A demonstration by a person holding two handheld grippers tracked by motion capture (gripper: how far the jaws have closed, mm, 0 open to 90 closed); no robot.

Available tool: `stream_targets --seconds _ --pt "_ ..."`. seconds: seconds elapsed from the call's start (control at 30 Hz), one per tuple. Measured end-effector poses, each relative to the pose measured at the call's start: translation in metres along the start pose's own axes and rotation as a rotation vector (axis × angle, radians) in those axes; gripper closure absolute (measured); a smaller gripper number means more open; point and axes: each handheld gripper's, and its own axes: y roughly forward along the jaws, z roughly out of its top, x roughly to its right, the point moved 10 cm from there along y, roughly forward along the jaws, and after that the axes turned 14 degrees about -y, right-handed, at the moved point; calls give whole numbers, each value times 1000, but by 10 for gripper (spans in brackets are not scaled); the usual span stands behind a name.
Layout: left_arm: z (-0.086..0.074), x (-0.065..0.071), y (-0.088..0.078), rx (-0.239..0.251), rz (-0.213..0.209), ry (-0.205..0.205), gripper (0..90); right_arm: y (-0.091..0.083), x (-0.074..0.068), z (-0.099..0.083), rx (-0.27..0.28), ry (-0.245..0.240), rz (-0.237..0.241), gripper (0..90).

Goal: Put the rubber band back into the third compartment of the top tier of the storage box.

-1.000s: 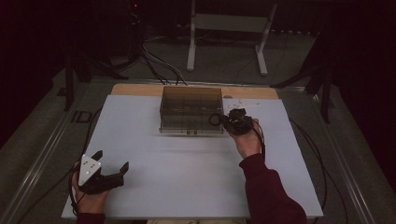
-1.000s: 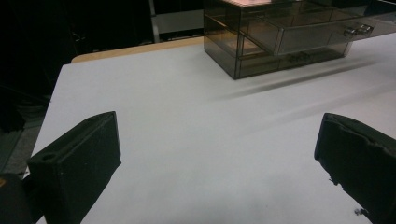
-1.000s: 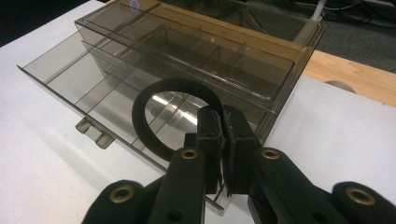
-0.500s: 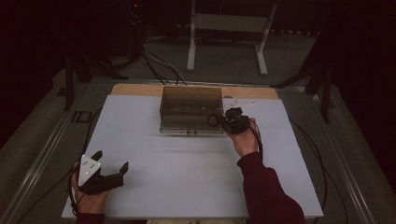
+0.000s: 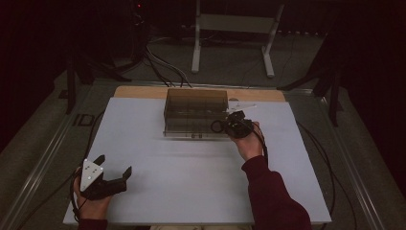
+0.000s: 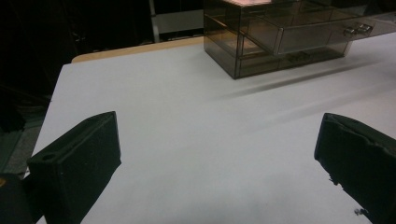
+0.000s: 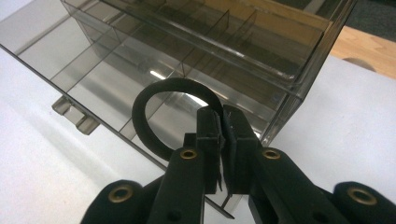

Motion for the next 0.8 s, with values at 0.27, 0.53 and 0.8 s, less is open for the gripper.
stream_targets --seconds 0.27,0.53,0.8 --pt "0 0 0 -1 0 1 11 3 -2 -2 -19 -8 4 857" --pt "0 0 0 -1 0 -1 11 5 -5 -3 -23 -10 24 732" --pt "0 0 0 -1 0 0 11 -6 -6 8 66 -22 17 554"
